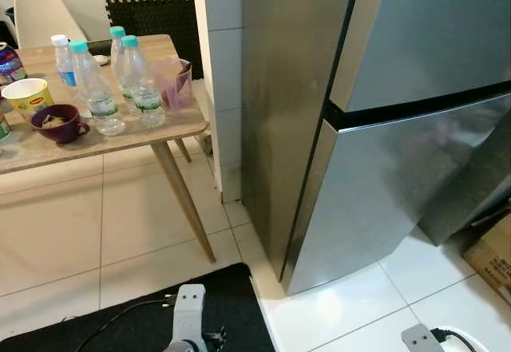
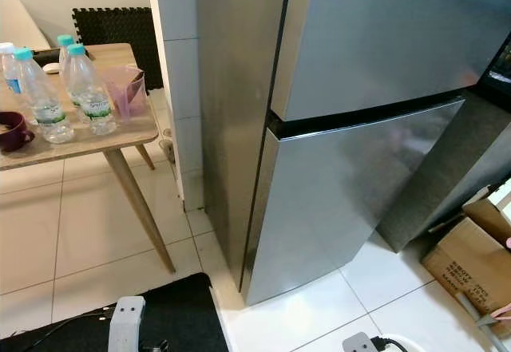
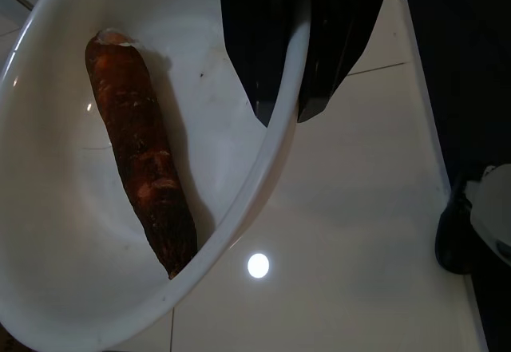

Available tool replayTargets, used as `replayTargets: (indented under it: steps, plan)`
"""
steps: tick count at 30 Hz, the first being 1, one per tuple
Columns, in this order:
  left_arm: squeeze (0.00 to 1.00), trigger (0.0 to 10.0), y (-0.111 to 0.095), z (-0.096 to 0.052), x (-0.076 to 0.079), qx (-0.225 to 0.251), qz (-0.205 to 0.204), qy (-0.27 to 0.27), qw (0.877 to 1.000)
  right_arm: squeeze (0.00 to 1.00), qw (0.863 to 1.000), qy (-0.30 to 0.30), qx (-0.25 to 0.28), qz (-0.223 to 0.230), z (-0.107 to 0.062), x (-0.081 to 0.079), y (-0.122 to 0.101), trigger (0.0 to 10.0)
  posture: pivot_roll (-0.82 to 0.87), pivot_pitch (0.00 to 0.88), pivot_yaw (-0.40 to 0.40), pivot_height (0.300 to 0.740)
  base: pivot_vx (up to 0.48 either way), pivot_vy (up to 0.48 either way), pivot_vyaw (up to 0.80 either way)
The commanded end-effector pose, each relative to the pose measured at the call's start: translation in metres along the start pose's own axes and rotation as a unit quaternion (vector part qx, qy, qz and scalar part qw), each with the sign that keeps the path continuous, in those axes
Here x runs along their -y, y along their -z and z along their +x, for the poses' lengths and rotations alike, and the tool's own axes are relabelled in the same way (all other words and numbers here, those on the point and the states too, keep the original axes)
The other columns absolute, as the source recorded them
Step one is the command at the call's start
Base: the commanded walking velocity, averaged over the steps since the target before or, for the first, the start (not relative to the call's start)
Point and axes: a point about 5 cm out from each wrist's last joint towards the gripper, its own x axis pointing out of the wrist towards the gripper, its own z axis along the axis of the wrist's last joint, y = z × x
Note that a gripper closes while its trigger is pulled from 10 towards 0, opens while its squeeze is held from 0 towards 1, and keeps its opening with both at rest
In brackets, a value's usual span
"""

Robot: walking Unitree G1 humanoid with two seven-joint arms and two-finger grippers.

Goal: Restocking fridge

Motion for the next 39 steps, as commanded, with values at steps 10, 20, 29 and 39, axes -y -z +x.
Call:
replayTargets:
  steps: [10,20,29,39]
  plan:
    - [0.00,10.0,0.019,-0.003,0.002,-0.027,-0.008,0.000,1.000,0.00,1.000,0.008,-0.004,-0.006,-0.001,0.005,0.002,10.0,-0.06,0.000,-0.055,0.740,0.000,-0.187,0.00]
    - [0.00,10.0,0.020,-0.003,0.004,-0.032,0.007,0.013,0.999,0.00,1.000,0.004,-0.004,-0.007,-0.001,0.003,0.002,10.0,-0.06,0.000,-0.056,0.740,0.000,-0.048,0.00]
    - [0.00,10.0,0.022,-0.003,0.004,-0.032,-0.008,0.013,0.999,0.00,1.000,0.002,-0.003,-0.005,0.000,0.003,0.002,10.0,-0.06,0.000,-0.053,0.740,0.000,-0.466,0.00]
    - [0.00,10.0,0.024,-0.004,0.001,-0.033,-0.005,0.001,0.999,0.00,1.000,0.000,-0.003,-0.002,-0.001,0.002,0.003,10.0,-0.07,0.000,-0.051,0.740,0.000,0.000,0.00]
